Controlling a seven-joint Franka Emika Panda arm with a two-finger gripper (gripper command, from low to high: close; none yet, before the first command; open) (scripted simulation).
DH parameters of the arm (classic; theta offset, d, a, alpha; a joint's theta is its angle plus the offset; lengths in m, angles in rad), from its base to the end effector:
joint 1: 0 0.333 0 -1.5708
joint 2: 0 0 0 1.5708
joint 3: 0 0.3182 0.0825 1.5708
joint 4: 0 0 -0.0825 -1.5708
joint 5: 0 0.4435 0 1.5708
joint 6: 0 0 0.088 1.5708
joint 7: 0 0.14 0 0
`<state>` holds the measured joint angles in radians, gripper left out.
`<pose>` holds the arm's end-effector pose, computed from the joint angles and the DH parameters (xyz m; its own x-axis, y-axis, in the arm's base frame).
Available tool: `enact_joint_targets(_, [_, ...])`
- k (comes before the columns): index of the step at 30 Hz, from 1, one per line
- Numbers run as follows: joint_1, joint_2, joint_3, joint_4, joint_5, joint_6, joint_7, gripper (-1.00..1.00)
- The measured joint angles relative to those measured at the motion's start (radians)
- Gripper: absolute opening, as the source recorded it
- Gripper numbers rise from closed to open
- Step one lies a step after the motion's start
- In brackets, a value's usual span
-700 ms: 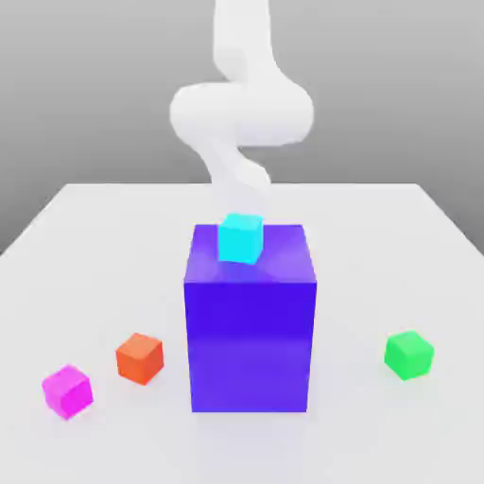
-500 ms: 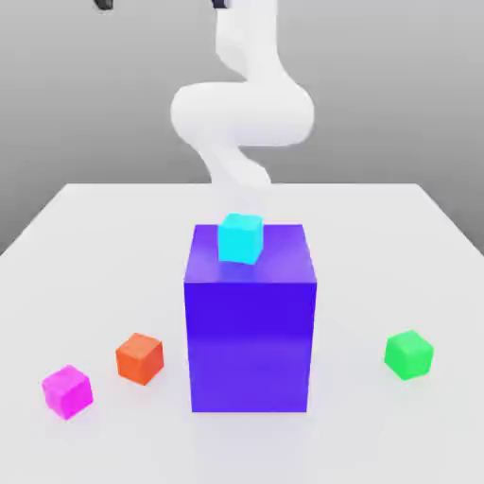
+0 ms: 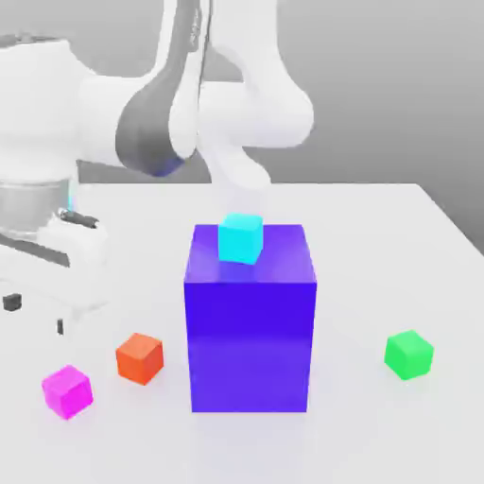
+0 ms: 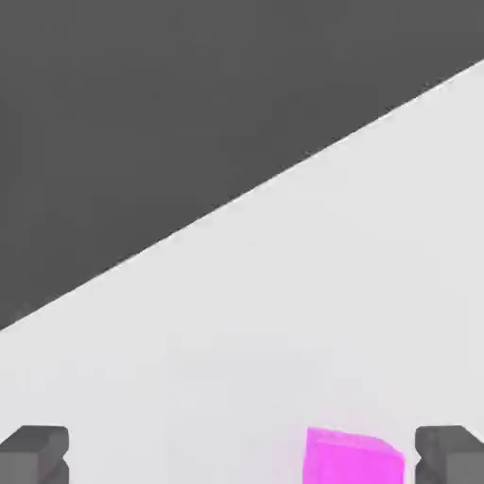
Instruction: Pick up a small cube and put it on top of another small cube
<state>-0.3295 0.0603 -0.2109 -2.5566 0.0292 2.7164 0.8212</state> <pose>0.4247 -0.2577 0.1733 0.1803 -0.9813 0.0672 -0.9798 -0.1851 -0.0752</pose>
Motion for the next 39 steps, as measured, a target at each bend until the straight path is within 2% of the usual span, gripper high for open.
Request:
enact_joint_targets(3, [-0.043, 0.111, 0.008, -0.027, 0.066, 0.054, -0.043, 0.00])
enact_joint_targets(8, [-0.113, 0.293, 0.084, -0.001, 0.156, 0.189, -0.110, 0.00])
enact_joint_targets(9, [-0.125, 0.320, 0.098, 0.005, 0.166, 0.210, -0.117, -1.00])
enact_joint_targets(16, [-0.128, 0.322, 0.101, 0.005, 0.164, 0.212, -0.115, -1.00])
enact_joint_targets(22, [-0.085, 0.138, 0.050, -0.021, 0.084, 0.070, -0.051, -1.00])
enact_joint_targets(27, [0.034, 0.046, 0.195, -0.031, 0.113, 0.028, -0.077, -1.00])
enact_joint_targets(34, [0.336, -0.055, 0.374, -0.085, 0.139, -0.008, -0.120, -1.00])
enact_joint_targets(39, [0.546, -0.116, 0.460, -0.130, 0.128, -0.030, -0.131, -1.00])
